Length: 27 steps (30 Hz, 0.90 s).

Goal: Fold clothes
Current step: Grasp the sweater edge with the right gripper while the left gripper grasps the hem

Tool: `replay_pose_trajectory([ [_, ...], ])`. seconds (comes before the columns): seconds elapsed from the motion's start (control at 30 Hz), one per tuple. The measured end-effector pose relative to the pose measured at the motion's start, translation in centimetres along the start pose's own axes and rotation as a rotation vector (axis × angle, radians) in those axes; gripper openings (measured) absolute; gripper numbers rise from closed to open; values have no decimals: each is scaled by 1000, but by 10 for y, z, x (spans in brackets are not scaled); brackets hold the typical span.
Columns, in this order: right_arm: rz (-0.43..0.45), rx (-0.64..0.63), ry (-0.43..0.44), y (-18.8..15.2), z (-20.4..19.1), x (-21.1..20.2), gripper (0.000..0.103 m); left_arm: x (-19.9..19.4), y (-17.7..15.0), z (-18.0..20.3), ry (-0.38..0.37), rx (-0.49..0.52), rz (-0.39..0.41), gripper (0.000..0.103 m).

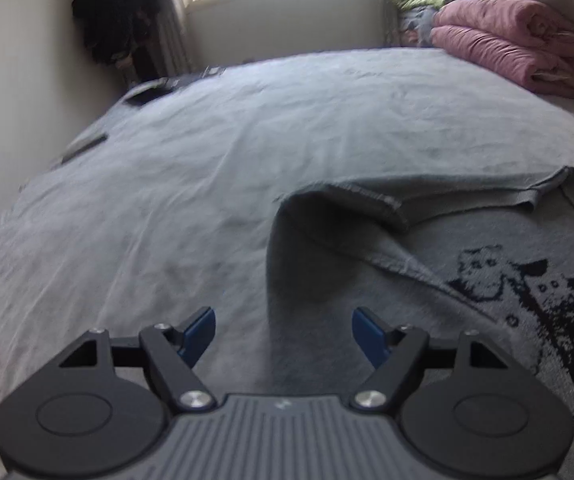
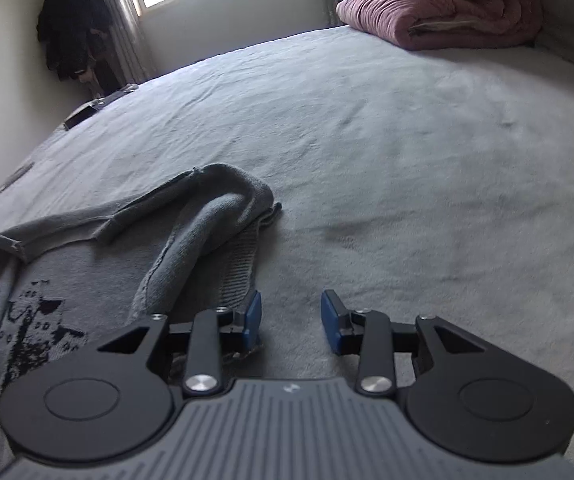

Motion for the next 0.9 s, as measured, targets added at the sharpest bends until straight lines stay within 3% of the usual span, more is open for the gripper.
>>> replay_pose_trajectory([
  [0.07,-17,31,21,2,-2,0,39,6,-15,-19,-21,-132,-57,77],
  [0.17,-62,77,119,-2,-16,-1,39,9,-28,-32,-87,-263,-72,77],
  [0.23,-74,61,116,-6,-24,-2,36,11,-32,-33,-118,-290,-67,77],
  [0.3,-77,36,72,-7,-29,-1,21,16,-33,-32,-108,-279,-61,77],
  [0.4,-63,31,42,-8,-29,0,10,18,-33,-27,-81,-249,-39,73],
  [0.47,-46,-2,1,-7,-31,-2,6,15,-32,-26,-62,-230,-22,52],
  [0.53,-24,-53,-53,-6,-34,-5,5,13,-29,-25,-60,-225,-11,0],
  [0.7,78,-178,-205,16,-19,-31,5,8,-15,-33,-30,-191,15,1],
  [0.8,109,-225,-263,30,-5,-42,3,2,2,-50,66,-120,71,1],
  [0.9,84,-288,-297,25,4,-38,3,3,16,-63,160,-46,111,1],
])
Point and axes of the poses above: each gripper's, at about its wrist camera, not at the fingertips, and x roughly the way its jaws point, z to its right, y to its top, the point moved 9 cm from there along x, roughly the way its jaws point, and after that the axes turned 9 degrees about -y, right-handed, at the moved point
